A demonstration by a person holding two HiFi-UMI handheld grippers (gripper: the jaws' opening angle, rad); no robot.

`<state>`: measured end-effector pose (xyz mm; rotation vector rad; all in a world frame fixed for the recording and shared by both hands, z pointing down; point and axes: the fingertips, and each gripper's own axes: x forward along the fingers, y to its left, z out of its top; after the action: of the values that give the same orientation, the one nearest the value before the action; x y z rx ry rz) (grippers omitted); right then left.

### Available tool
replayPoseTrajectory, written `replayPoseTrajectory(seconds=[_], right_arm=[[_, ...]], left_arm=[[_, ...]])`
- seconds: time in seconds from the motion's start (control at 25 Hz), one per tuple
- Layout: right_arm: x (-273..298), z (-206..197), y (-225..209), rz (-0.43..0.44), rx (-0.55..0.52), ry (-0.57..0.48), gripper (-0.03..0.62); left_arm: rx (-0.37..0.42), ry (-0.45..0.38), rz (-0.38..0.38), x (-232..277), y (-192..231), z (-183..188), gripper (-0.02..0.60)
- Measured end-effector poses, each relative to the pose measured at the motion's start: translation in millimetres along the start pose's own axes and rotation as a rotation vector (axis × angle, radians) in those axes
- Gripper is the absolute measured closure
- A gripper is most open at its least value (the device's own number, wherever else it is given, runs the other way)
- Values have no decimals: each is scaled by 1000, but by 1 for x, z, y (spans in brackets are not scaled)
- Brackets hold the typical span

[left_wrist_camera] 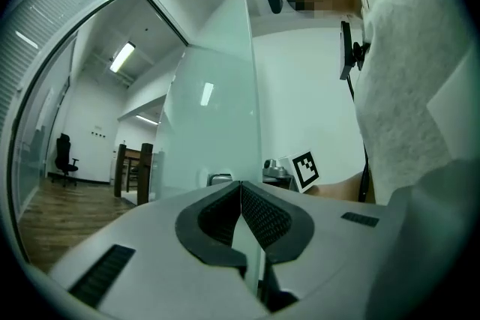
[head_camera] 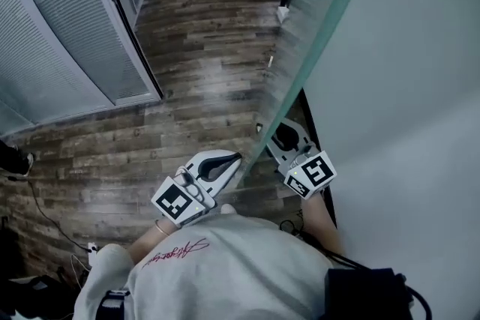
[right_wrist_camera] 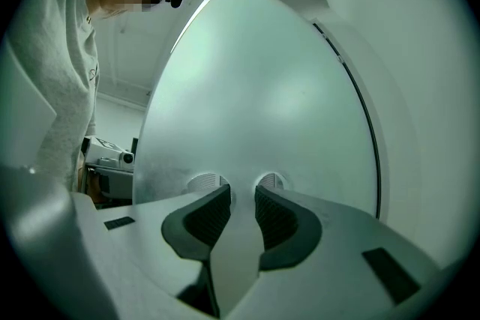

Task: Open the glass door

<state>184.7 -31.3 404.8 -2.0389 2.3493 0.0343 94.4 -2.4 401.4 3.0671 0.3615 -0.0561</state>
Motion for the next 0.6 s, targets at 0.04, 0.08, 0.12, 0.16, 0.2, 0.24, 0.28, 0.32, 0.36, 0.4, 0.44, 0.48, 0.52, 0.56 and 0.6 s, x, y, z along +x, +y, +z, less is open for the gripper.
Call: replayPoseTrajectory(seconds=[0.04,0.08,0.12,0.16,0.2,0.24,0.28,0.32,0.36,0.4,0.44,0.48,0.52,0.56,0.6], right_arm=[[-4,-1,-6,-10,0,6,480],[-7,-1,-10,-16,0,10,480],[-10,0,-12,-20,0,12,482],[-13,3,-10,-22,-1,10,484],[-18,8,-5,-21,-6,6,484],[-24,12,2,-18,-13,1,484],[-31,16,10,-16,-22,-2,484],[-37,19,15,-15,-29,-2,484],[-42,21,18,-13,-35,0,484],[-47,22,19,-10,-39,-1,484],[-51,23,18,-6,-39,-5,484],[-55,24,16,-2,-37,-13,484],[-59,24,14,1,-32,-24,484],[-63,24,12,3,-28,-34,484],[-67,23,10,2,-26,-42,484]], left_arm=[[-10,0,-28,6,-2,1,565],[-19,-4,-54,10,-4,3,565],[-25,-11,-78,13,-8,8,565],[-27,-21,-102,12,-13,15,565],[-27,-27,-126,9,-22,20,565],[-28,-23,-152,3,-33,22,565],[-27,-14,-179,-3,-44,21,565],[-26,-9,-206,-6,-55,21,565],[-23,-7,-230,-7,-63,21,565],[-20,-7,-249,-6,-70,21,565],[-17,-7,-263,-3,-76,22,565],[-14,-6,-272,1,-81,21,565],[-11,-5,-280,5,-85,21,565],[-10,-5,-287,9,-90,20,565],[-10,-5,-294,13,-95,19,565]])
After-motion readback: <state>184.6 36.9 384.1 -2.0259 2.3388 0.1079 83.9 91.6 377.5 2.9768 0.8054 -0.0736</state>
